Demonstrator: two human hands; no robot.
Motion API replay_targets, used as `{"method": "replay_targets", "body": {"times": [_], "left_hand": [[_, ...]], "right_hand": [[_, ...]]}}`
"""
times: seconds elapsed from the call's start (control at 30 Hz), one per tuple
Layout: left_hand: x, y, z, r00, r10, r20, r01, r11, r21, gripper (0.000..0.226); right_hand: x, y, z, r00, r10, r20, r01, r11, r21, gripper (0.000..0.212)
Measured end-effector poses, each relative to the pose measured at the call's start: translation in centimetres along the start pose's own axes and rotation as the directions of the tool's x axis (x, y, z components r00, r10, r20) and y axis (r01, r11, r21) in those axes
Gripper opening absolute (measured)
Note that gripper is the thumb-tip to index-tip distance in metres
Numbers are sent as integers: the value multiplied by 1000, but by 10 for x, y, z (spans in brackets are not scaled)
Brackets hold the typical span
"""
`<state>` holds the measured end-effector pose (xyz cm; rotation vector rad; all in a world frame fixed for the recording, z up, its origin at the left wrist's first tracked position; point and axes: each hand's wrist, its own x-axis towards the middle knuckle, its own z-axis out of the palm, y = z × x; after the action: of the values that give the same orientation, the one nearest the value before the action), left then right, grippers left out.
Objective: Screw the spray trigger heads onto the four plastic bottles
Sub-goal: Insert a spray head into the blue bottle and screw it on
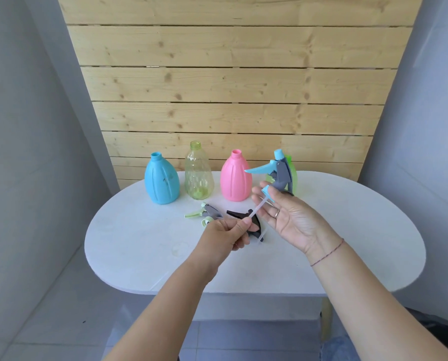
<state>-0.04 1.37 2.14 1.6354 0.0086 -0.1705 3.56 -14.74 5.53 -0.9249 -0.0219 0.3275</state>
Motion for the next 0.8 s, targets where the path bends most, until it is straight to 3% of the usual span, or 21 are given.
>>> {"method": "replay_targets", "body": {"times": [0.07, 0.1, 0.17, 0.2, 0.23, 0.37, 0.57, 0.7, 0.8], "left_hand": [[7, 1, -17, 976, 104, -189, -79, 988, 136, 20], [13, 2, -30, 918, 180, -352, -119, 975, 188, 28], [27, 6, -66, 723, 251, -644, -126, 964, 233, 54], [37, 5, -86, 653, 236, -720, -88, 967, 238, 68], [47, 5, -102, 629, 197, -752, -22, 972, 235, 81], [85, -12, -145, 675, 56, -735, 154, 964, 215, 117], [127, -28, -174, 805, 41, -592, 50, 989, 137, 132], [140, -32, -171, 822, 93, -561, -20, 991, 135, 128], [140, -32, -168, 781, 130, -610, -37, 986, 162, 101]], "right_hand": [[1, 1, 2, 999, -25, -48, 23, 999, -39, 36], [2, 1, 3, 997, -30, -72, 26, 998, -63, 35], [4, 2, 6, 993, -37, -116, 25, 994, -104, 34], [6, 3, 8, 990, -40, -134, 24, 993, -117, 33], [7, 5, 10, 988, -41, -150, 21, 991, -130, 32], [15, 11, 15, 980, -59, -191, 28, 987, -161, 25], [28, 17, 15, 977, -97, -192, 53, 973, -224, 35], [32, 17, 11, 975, -104, -195, 50, 964, -261, 39], [34, 19, 12, 974, -108, -198, 56, 966, -251, 38]]}}
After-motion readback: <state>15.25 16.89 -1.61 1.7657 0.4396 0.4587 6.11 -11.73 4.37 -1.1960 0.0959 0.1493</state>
